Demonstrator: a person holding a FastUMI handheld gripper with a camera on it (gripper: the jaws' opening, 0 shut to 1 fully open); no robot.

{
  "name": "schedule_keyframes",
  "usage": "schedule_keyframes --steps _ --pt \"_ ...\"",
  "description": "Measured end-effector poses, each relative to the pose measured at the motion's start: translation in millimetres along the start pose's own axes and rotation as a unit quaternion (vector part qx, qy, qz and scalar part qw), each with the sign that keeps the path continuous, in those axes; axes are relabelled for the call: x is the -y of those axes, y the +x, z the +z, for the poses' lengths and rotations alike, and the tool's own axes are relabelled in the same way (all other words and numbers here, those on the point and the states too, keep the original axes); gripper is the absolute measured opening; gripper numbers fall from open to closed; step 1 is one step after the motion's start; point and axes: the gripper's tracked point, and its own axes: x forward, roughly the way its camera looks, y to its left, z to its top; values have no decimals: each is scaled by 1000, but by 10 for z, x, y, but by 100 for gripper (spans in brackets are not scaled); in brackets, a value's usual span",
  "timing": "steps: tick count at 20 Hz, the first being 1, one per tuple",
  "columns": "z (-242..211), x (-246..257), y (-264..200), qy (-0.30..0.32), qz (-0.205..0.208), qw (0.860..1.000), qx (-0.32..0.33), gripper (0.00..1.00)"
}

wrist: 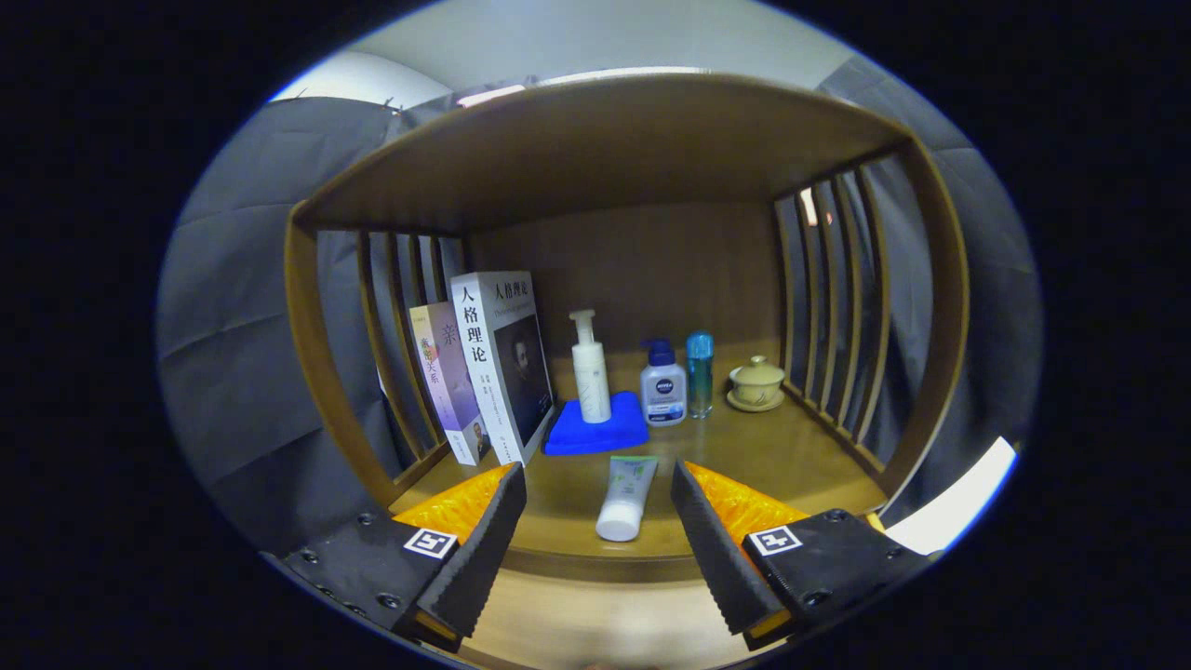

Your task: Pull open the drawer, take out the items inside it, and place them on the countertop above the cabinet.

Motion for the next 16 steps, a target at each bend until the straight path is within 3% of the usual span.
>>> schedule_keyframes --steps 7,12,16 --pt "4 99 -775 -6 -27 995 99 98" --pt "-199 228 -1255 10 -28 993 116 98" --pt "-384 386 -1589 -5 -52 990 134 98"
